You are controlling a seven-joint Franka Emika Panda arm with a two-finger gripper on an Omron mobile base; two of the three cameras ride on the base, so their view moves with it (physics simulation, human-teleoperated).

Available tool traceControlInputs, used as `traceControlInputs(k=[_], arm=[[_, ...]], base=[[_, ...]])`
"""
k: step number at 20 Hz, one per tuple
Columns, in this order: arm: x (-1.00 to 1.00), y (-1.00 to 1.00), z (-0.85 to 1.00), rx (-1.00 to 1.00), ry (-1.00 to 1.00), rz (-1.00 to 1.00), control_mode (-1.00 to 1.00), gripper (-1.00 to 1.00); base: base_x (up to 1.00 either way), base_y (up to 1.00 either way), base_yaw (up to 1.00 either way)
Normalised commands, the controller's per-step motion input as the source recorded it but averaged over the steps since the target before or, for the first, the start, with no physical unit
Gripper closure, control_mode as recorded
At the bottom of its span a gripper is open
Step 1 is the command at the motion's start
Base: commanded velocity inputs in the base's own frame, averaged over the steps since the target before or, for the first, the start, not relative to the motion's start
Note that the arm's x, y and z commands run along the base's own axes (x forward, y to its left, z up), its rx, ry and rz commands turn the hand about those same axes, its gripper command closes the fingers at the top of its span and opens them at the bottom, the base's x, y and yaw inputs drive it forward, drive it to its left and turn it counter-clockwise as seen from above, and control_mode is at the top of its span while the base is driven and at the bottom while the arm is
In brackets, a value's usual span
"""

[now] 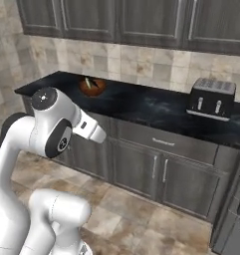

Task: Place the bowl with the bell pepper and lemon on the top shelf of the fridge. Place the bowl with the fishs on the second highest shelf of the fridge.

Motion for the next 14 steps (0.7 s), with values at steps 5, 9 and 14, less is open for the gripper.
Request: traceControlInputs(k=[5,9,14], arm=[[0.00,0.00,0.00,0.00,0.00,0.00,1.00,-1.00],[0.00,0.00,0.00,0.00,0.00,0.00,1.00,-1.00],[0.00,0.00,0.00,0.00,0.00,0.00,1.00,-1.00]], base=[[1.00,1.00,-0.10],[1.00,0.97,-0.14],[1.00,0.57,-0.07]])
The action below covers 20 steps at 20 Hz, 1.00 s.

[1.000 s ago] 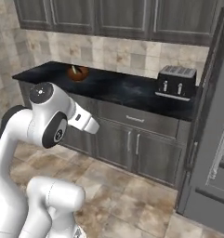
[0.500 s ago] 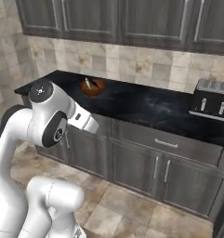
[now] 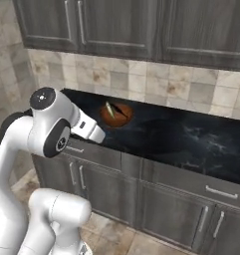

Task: Place the bowl with the bell pepper and lemon on the top shelf of the fridge. Place the bowl with the fishs on the second highest shelf of the fridge.

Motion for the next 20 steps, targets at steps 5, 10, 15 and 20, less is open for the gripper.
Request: traceControlInputs(k=[5,10,15,20], arm=[[0.00,0.00,0.00,0.00,0.00,0.00,1.00,-1.00],[0.00,0.00,0.00,0.00,0.00,0.00,1.00,-1.00],[0.00,0.00,0.00,0.00,0.00,0.00,1.00,-1.00],[0.00,0.06,-0.16,0.00,0.08,0.00,-1.00,-1.00]], base=[[1.00,0.15,-0.01],[0.92,0.00,0.00],[0.58,0.00,0.00],[0.04,0.04,0.00]])
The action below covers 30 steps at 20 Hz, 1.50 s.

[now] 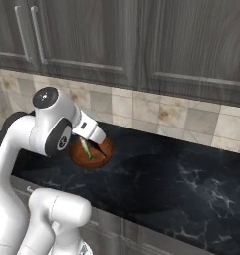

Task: Place the bowl with the bell pepper and lemon on the top shelf of the fridge. Place the bowl with the fishs on the second highest shelf of the fridge.

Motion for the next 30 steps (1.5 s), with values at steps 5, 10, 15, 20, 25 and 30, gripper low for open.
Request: traceControlInputs(k=[5,10,15,20,25,30], arm=[[0.13,0.03,-0.65,0.05,0.44,0.00,-1.00,-1.00],[0.41,0.00,-0.95,0.15,0.30,0.00,-1.00,-1.00],[0.30,0.00,-0.68,0.28,0.01,0.00,-1.00,-1.00],[0.47,0.00,-0.40,0.02,0.00,0.00,-1.00,-1.00],[0.48,0.00,-0.53,-0.01,0.00,0.00,-1.00,-1.00],[0.25,0.02,-0.42,0.00,0.03,0.00,-1.00,-1.00]], base=[[0.00,0.00,0.00],[0.00,0.00,0.00],[0.00,0.00,0.00],[0.00,0.00,0.00],[0.00,0.00,0.00],[0.00,0.00,0.00]])
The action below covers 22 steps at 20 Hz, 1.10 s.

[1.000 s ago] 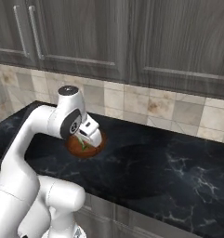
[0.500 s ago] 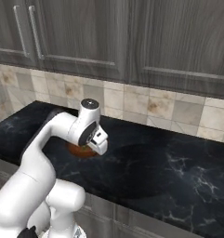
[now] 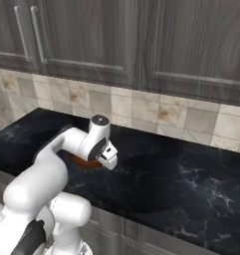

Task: Place the bowl with the bell pepper and lemon on the top shelf of the fridge. Place the bowl with the fishs on the second highest shelf of the fridge.

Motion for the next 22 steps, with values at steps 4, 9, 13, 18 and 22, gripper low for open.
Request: traceControlInputs(k=[4,9,13,18,22], arm=[[0.13,0.03,-0.47,-0.01,0.08,0.00,-1.00,-1.00],[0.27,0.10,-0.24,-0.01,0.05,0.00,-1.00,-1.00],[0.33,0.08,-0.10,0.00,0.01,0.00,-1.00,-1.00],[0.16,0.03,-0.20,0.00,0.02,0.00,-1.00,-1.00],[0.00,0.00,-0.23,0.00,0.02,0.00,-1.00,1.00]], base=[[0.00,0.00,0.00],[0.00,0.00,0.00],[0.00,0.00,0.00],[0.00,0.00,0.00],[0.00,0.00,0.00]])
